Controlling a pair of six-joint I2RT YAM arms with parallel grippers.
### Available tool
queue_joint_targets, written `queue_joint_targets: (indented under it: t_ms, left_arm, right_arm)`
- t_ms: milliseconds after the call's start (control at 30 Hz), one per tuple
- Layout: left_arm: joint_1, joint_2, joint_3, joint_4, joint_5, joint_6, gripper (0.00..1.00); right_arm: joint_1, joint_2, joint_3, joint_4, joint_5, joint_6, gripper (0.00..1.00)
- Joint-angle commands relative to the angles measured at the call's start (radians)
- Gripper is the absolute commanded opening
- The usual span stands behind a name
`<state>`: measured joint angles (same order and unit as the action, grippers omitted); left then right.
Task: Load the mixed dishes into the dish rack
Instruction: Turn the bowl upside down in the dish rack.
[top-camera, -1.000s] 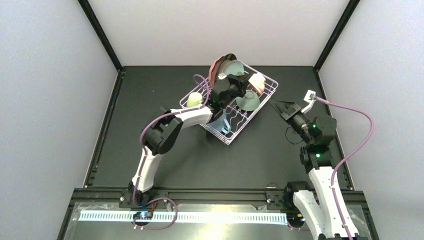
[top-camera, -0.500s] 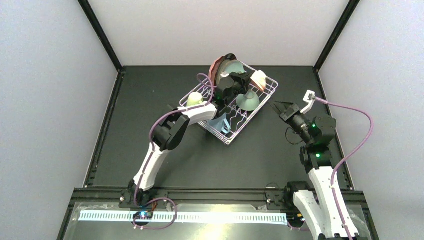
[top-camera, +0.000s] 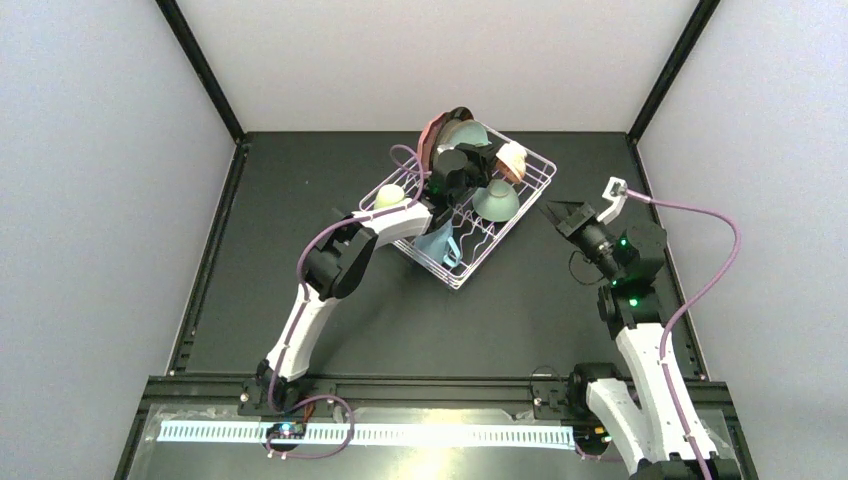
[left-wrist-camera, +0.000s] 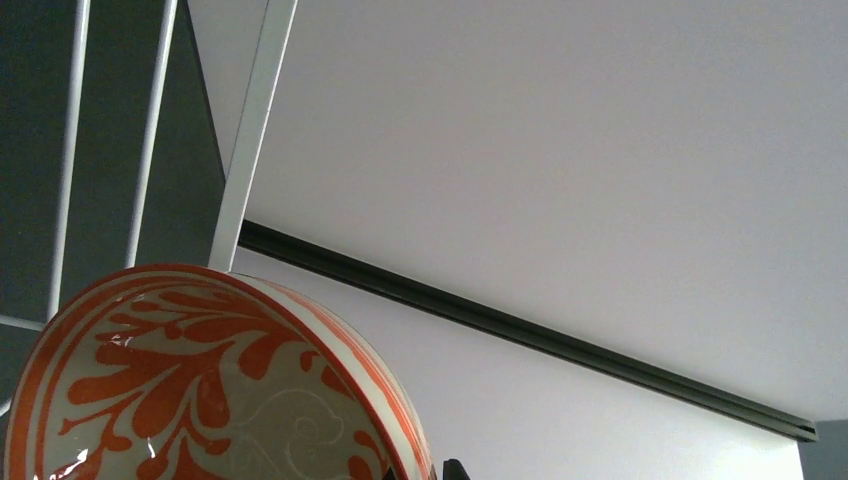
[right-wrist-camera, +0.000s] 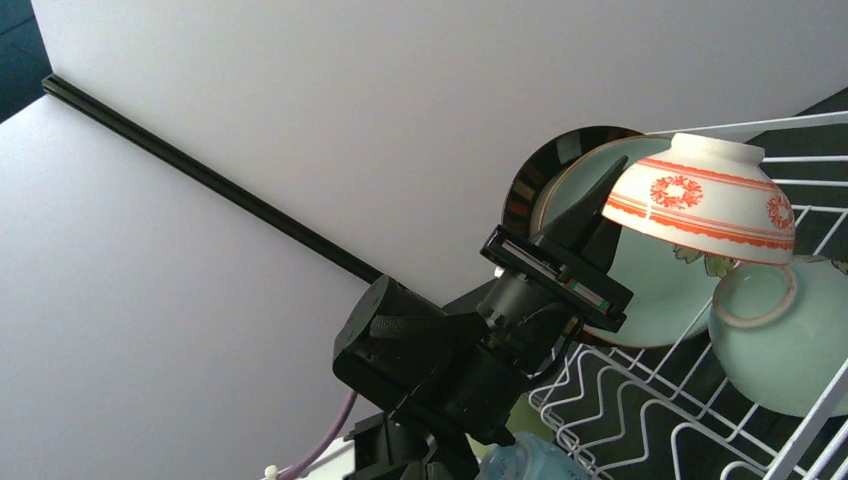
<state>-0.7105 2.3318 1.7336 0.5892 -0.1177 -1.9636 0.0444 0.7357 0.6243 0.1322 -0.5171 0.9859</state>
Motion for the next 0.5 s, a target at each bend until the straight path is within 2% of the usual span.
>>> queue_joint_targets:
  t_ms: [0,167,467]
  left_arm:
    - [0.014,0.017,0.074,0.021,-0.016,-0.003,0.01]
    - [0.017,0.048,0.111,0.005,-0.009,-0.008,0.01]
    - [0.017,0.140,0.234,-0.039,-0.002,-0.032,0.01]
  right_arm:
    - [0.004,0.019,0.039,0.003,0.019,-0.037,0.00]
    - [0.004,0.064,0.053,0.011,0.034,-0.060,0.00]
    - [0.004,0.239,0.129,-0.005,0.070,-0.137,0.00]
